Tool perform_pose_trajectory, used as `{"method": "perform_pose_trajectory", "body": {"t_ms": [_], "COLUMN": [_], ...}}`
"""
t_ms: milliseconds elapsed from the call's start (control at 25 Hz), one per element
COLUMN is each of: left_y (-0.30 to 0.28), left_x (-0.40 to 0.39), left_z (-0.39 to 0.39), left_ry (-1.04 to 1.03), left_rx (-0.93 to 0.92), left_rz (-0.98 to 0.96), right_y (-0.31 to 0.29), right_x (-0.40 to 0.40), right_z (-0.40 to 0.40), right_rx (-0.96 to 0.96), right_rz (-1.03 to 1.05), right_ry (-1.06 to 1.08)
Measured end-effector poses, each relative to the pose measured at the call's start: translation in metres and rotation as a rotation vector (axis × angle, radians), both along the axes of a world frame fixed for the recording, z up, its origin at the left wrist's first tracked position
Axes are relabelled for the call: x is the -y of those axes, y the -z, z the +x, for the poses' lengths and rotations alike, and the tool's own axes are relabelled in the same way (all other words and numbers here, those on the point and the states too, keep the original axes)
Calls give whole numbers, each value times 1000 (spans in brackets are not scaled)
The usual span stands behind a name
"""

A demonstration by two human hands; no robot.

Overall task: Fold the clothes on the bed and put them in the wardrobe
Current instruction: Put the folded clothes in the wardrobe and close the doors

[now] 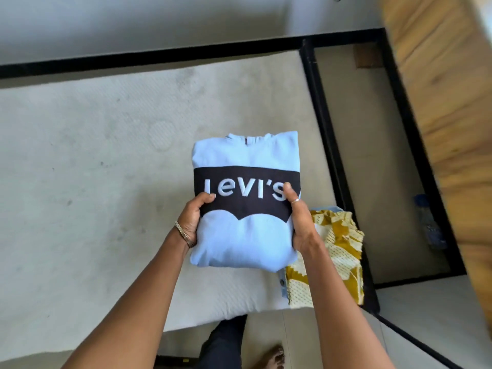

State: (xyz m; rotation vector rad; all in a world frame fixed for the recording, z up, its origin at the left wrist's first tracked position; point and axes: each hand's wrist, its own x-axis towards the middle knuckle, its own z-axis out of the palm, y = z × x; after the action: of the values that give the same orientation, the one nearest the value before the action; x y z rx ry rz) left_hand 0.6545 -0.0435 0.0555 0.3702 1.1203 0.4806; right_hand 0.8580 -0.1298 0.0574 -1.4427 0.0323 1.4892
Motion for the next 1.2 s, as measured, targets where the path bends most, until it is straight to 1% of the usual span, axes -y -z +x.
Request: {"method": "perform_pose_trajectory", "body": {"t_ms": [120,280,400,480,600,760,840,960,1080,1200], "left_y": [-38,-89,-114,-127,-138,-147,-145,-139,-141,-144], "left_x": [56,165,245,298,373,461,493,547,607,678], "left_z": [16,42,62,78,98,110,112,125,138,139], "left_ry": [80,228,316,411,660,1017,1172,1438,1661,1858], "left_rx": [23,86,155,224,272,198,137,47,73,85], "left_rz": [-5,5,-27,-64,-122,-149,-120,-15,68,82], "right_y": [-46,-102,-132,-145,-149,-154,-154,-144,-141,-145], "right_x": [83,221,323,392,497,609,645,694,727,764], "right_z": [6,14,12,6,-15,-67,-99,-153,-198,-235], "right_rx": [-59,-29,-40,-41,17,8,9,100,152,185], "right_rz": [23,87,104,110,78,24,2,-27,-57,-104], "right_ry": [110,264,413,502,645,924,1060,1338,1547,1732]}}
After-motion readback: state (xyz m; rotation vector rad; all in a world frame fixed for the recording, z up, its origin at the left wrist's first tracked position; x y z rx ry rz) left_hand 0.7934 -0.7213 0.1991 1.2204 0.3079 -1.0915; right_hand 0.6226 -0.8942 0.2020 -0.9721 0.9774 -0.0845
